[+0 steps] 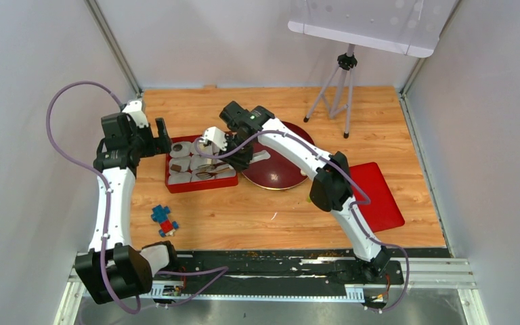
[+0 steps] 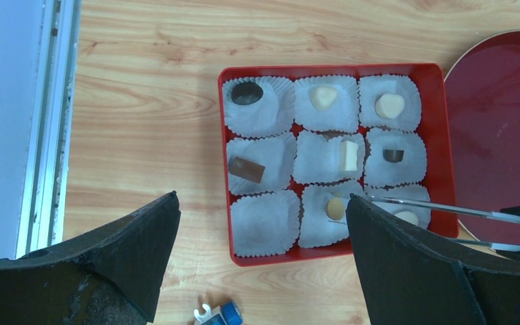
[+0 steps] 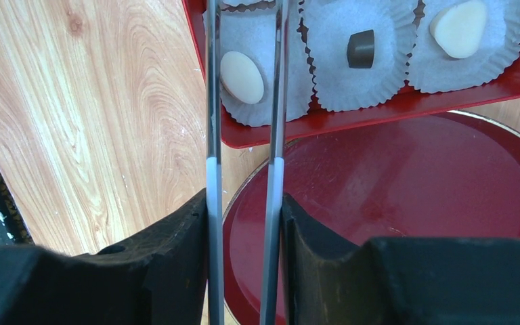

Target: Pack the chocolate

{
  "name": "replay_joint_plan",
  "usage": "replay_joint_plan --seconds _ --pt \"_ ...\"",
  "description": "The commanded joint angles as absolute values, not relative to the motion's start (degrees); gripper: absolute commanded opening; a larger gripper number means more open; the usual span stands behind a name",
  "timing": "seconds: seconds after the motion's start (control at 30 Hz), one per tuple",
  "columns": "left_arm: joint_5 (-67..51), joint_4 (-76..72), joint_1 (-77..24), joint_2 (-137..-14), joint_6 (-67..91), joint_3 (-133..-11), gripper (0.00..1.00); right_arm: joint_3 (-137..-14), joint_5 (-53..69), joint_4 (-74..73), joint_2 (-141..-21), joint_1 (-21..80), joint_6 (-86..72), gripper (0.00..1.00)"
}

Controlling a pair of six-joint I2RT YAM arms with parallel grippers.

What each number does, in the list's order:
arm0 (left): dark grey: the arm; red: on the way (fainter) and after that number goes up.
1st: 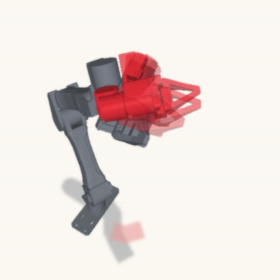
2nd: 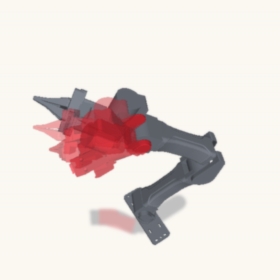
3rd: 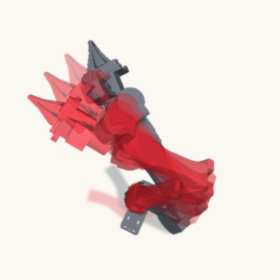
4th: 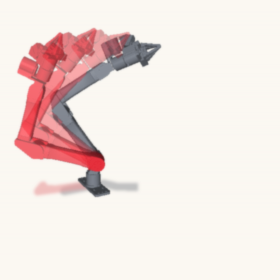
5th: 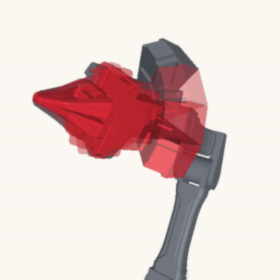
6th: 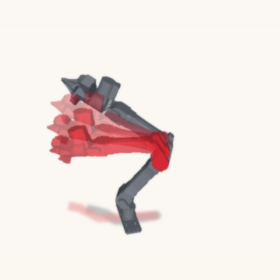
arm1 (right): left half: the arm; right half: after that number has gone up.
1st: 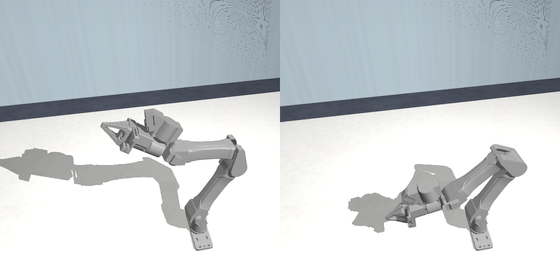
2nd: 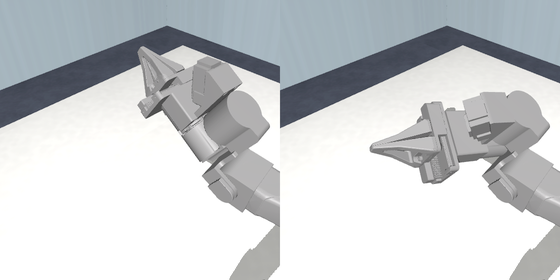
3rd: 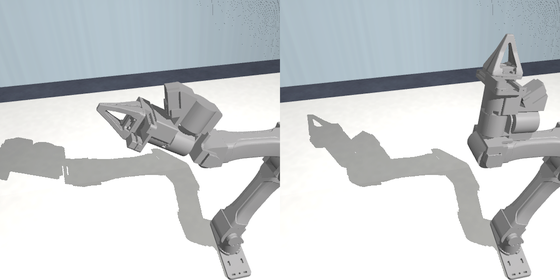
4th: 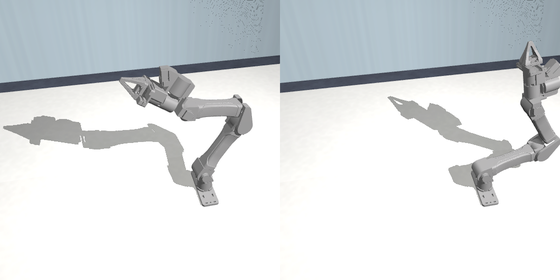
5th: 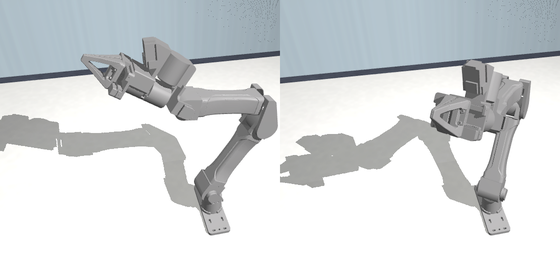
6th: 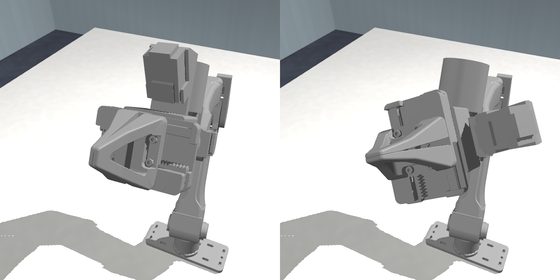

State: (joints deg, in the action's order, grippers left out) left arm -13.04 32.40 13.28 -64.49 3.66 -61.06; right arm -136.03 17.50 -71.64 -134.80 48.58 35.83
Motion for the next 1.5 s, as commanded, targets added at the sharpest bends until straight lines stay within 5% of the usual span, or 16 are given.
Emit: replay_joint_plan --seconds 0.0,0.4,1.1,1.47 --pt "-13.7 31.8 13.8 -63.0 3.5 -60.9 1.00 -137.0 17.7 -69.2 -133.9 49.1 34.6 0.39" --pt "-14.4 31.0 13.8 -63.5 4.2 -61.0 1.00 -138.9 15.1 -70.5 -130.6 49.2 34.5 0.37" --pt "-13.6 30.3 13.8 -66.0 3.8 -63.5 1.00 -94.8 -0.8 -75.3 -96.7 31.5 41.0 0.38" --pt "-14.8 30.6 13.9 -66.9 4.7 -64.0 1.00 -91.4 -3.3 -75.7 -94.7 27.2 41.1 0.41"
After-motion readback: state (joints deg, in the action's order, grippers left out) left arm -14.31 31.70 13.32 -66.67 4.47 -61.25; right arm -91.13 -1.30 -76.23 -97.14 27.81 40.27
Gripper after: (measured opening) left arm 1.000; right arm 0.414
